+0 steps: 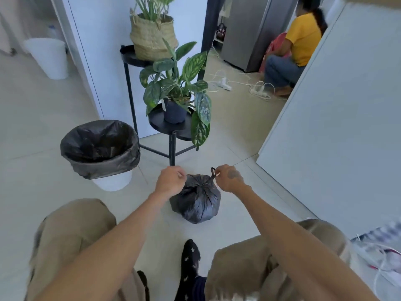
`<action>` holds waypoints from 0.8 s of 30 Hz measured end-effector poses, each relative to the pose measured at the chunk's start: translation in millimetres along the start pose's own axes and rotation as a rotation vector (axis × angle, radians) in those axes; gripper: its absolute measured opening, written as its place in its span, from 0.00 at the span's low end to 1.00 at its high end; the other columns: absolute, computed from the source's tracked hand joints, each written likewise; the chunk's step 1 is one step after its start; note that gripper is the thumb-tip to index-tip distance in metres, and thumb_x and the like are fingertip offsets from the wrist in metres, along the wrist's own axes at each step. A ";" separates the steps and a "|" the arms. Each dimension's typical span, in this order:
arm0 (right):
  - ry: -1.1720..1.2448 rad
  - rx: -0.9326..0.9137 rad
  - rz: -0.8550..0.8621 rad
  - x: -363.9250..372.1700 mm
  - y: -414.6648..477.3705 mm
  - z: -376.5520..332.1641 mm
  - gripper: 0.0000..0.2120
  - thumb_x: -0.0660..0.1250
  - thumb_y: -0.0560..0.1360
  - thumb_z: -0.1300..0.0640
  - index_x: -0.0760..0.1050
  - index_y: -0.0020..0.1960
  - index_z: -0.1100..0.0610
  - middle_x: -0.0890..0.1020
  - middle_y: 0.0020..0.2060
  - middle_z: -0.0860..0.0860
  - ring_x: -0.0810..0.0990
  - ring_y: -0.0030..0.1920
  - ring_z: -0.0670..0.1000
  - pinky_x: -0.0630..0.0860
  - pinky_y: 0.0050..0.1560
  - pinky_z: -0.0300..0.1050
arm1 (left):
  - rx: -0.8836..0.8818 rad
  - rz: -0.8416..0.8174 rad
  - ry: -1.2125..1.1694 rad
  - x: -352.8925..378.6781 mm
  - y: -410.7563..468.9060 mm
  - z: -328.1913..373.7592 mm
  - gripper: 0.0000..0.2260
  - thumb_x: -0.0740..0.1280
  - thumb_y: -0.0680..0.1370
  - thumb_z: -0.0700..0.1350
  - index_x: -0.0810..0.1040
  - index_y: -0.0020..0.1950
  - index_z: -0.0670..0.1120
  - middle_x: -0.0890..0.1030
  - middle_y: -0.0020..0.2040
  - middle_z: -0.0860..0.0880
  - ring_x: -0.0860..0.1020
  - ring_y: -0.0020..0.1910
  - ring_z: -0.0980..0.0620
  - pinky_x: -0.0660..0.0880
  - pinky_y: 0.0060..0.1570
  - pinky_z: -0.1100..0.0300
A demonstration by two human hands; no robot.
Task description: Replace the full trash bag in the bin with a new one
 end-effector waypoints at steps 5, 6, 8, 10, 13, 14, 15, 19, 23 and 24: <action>-0.015 0.008 0.005 -9.6 -1.2 20.8 0.18 0.60 0.78 0.58 0.74 0.67 0.55 0.74 0.67 0.57 0.74 0.65 0.59 0.71 0.62 0.50 | -0.005 -0.070 0.148 9.6 9.6 10.6 0.08 0.64 0.77 0.42 0.82 0.45 0.52 0.83 0.56 0.47 0.80 0.58 0.45 0.77 0.59 0.54; -0.007 0.013 -0.007 -3.9 0.9 25.2 0.18 0.59 0.79 0.57 0.74 0.68 0.55 0.73 0.68 0.57 0.74 0.65 0.59 0.71 0.64 0.50 | -0.011 -0.093 0.187 14.1 12.4 10.7 0.07 0.65 0.78 0.41 0.82 0.49 0.50 0.82 0.59 0.47 0.79 0.60 0.44 0.77 0.60 0.53; 0.001 0.010 -0.052 11.2 7.3 33.5 0.19 0.58 0.80 0.54 0.72 0.70 0.55 0.73 0.68 0.57 0.73 0.66 0.60 0.70 0.66 0.50 | -0.006 -0.154 0.281 27.2 19.7 8.0 0.10 0.65 0.78 0.39 0.82 0.56 0.48 0.79 0.62 0.46 0.78 0.61 0.43 0.76 0.61 0.52; -0.006 -0.012 -0.093 27.0 18.7 40.9 0.19 0.58 0.80 0.53 0.72 0.70 0.54 0.73 0.68 0.57 0.74 0.65 0.59 0.71 0.66 0.51 | -0.014 -0.211 0.360 40.6 25.3 1.2 0.14 0.64 0.77 0.36 0.80 0.61 0.47 0.78 0.63 0.46 0.77 0.62 0.43 0.76 0.59 0.53; -0.010 -0.061 -0.115 45.2 45.4 51.1 0.19 0.57 0.80 0.57 0.73 0.69 0.54 0.76 0.67 0.56 0.75 0.65 0.59 0.72 0.66 0.52 | -0.037 -0.284 0.502 62.7 39.2 -16.3 0.17 0.63 0.77 0.36 0.78 0.64 0.48 0.78 0.63 0.47 0.78 0.61 0.43 0.77 0.56 0.52; -0.022 -0.082 -0.119 50.9 56.1 53.1 0.18 0.58 0.80 0.59 0.73 0.69 0.56 0.77 0.66 0.56 0.75 0.65 0.59 0.73 0.65 0.52 | -0.041 -0.305 0.551 69.3 44.7 -22.4 0.17 0.63 0.77 0.36 0.78 0.64 0.48 0.78 0.63 0.46 0.78 0.60 0.43 0.77 0.55 0.52; -0.047 -0.113 -0.123 54.3 66.3 53.7 0.19 0.58 0.79 0.61 0.73 0.69 0.56 0.77 0.67 0.55 0.75 0.65 0.59 0.73 0.65 0.52 | -0.042 -0.319 0.598 74.3 49.1 -26.8 0.16 0.63 0.76 0.36 0.78 0.62 0.47 0.79 0.61 0.46 0.78 0.58 0.43 0.78 0.53 0.52; -0.296 -0.255 -0.244 82.2 121.6 55.4 0.36 0.66 0.76 0.62 0.55 0.80 0.53 0.62 0.78 0.50 0.58 0.77 0.58 0.59 0.75 0.58 | -0.028 -0.355 0.869 93.5 78.9 -39.4 0.12 0.67 0.76 0.40 0.74 0.60 0.46 0.80 0.58 0.46 0.78 0.58 0.43 0.75 0.51 0.52; -0.607 -0.370 -0.299 111.3 157.5 55.8 0.42 0.65 0.79 0.57 0.39 0.81 0.52 0.58 0.80 0.49 0.47 0.81 0.58 0.42 0.76 0.68 | -0.086 -0.418 1.002 108.6 100.6 -54.7 0.18 0.68 0.76 0.42 0.68 0.65 0.46 0.80 0.58 0.46 0.80 0.57 0.43 0.73 0.45 0.53; -0.657 -0.382 -0.279 114.7 162.4 55.8 0.41 0.64 0.79 0.56 0.39 0.81 0.53 0.62 0.78 0.50 0.49 0.80 0.58 0.40 0.75 0.69 | -0.093 -0.422 1.012 110.1 103.7 -56.3 0.18 0.67 0.77 0.41 0.67 0.65 0.46 0.80 0.58 0.45 0.81 0.57 0.42 0.72 0.45 0.53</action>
Point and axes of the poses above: each hand's wrist, its own y-axis towards the middle knuckle, its own x-axis out of the palm, z = x × y, the point moved 4 cm from there along y, towards the middle knuckle
